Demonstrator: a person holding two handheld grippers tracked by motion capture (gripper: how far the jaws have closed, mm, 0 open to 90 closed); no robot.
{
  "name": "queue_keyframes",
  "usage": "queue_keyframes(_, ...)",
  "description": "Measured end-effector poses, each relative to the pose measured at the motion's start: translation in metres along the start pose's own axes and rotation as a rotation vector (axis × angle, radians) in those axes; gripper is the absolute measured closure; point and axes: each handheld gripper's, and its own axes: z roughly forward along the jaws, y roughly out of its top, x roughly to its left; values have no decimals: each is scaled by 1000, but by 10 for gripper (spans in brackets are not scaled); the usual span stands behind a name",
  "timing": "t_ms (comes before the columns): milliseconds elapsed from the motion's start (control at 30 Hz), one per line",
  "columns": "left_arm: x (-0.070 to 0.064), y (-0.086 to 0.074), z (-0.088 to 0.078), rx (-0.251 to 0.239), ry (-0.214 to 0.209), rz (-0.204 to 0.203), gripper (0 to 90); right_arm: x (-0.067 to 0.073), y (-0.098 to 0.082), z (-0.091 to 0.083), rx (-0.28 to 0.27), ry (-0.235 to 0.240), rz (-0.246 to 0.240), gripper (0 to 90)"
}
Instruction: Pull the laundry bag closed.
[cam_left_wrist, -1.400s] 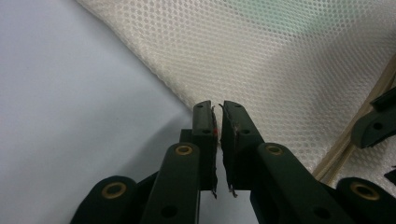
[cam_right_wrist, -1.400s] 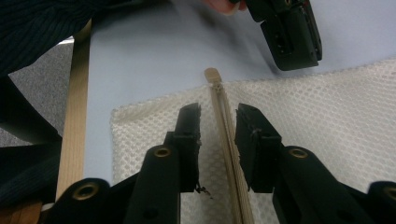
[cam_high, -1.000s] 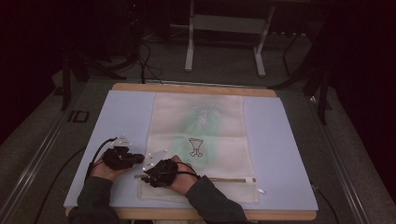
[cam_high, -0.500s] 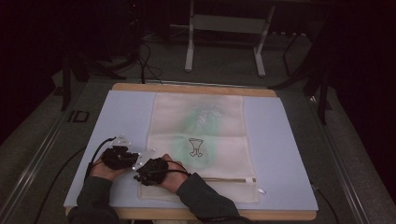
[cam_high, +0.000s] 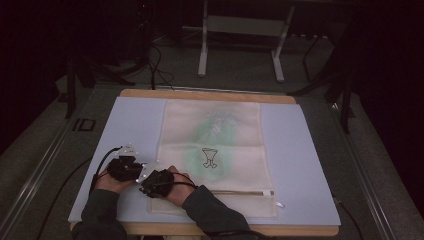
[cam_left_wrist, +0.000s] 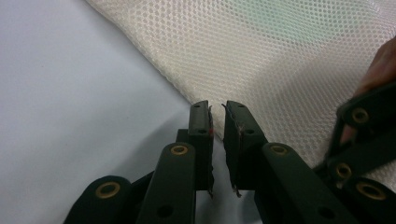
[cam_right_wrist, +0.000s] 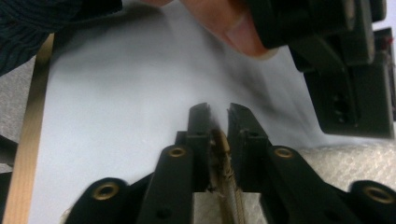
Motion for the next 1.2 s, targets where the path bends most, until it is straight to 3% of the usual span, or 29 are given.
queue_keyframes(100, 0, 0, -1, -3, 3, 0, 810, 1, 1, 0, -9, -13, -3, 812)
queue_keyframes(333, 1, 0, -2, -16, 6, -8, 810, -3, -2, -11, -102, 3, 41, 814)
queue_keyframes(467, 1, -1, -3, -19, 6, -11, 810, -4, -6, -18, -119, 7, 44, 813)
queue_keyframes(733, 0, -1, -2, -15, 2, -7, 810, -8, -18, -32, -124, 23, 73, 811)
queue_keyframes(933, -1, -1, -1, -11, -2, -4, 810, -12, -29, -31, -113, 48, 111, 803)
queue_keyframes(1200, -2, 0, 0, -6, -11, 0, 810, -15, -30, -26, -79, 69, 138, 783)
